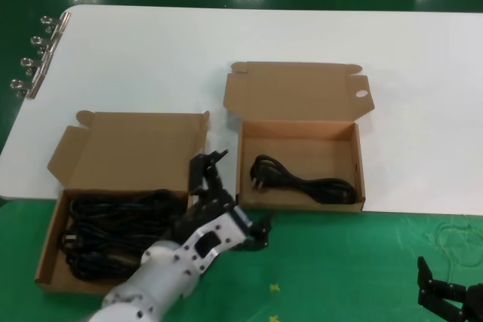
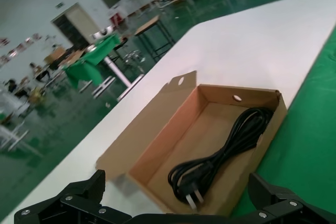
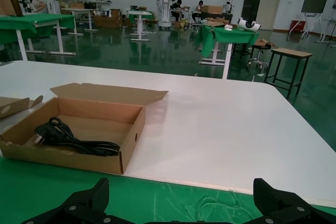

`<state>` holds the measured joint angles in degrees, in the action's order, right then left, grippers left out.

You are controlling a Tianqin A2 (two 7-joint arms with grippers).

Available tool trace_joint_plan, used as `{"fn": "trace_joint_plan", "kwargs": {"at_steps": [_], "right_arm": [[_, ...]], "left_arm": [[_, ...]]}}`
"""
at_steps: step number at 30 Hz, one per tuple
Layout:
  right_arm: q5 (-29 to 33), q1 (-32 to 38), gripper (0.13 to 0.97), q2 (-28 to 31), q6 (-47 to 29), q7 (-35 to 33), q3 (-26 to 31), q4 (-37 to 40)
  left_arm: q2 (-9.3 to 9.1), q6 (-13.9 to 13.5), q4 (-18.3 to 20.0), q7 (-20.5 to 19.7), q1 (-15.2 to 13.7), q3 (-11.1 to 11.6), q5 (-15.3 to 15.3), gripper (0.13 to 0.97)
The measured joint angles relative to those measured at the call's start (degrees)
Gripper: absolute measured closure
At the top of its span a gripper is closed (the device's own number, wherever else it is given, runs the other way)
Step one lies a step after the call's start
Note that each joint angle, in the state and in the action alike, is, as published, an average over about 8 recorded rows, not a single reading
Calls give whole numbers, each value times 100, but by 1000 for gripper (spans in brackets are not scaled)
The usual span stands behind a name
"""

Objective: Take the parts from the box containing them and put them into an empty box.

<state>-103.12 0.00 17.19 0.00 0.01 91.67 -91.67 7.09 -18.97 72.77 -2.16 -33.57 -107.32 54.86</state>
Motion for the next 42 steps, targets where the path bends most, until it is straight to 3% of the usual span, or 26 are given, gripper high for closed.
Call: {"fn": "trace_joint_plan", "kwargs": {"at_steps": [42], "right_arm": [[-1,0,129,0,0,-1,0,0]], "left_arm": [[894,1679,1675,191,2973,1386,4275,132]]}}
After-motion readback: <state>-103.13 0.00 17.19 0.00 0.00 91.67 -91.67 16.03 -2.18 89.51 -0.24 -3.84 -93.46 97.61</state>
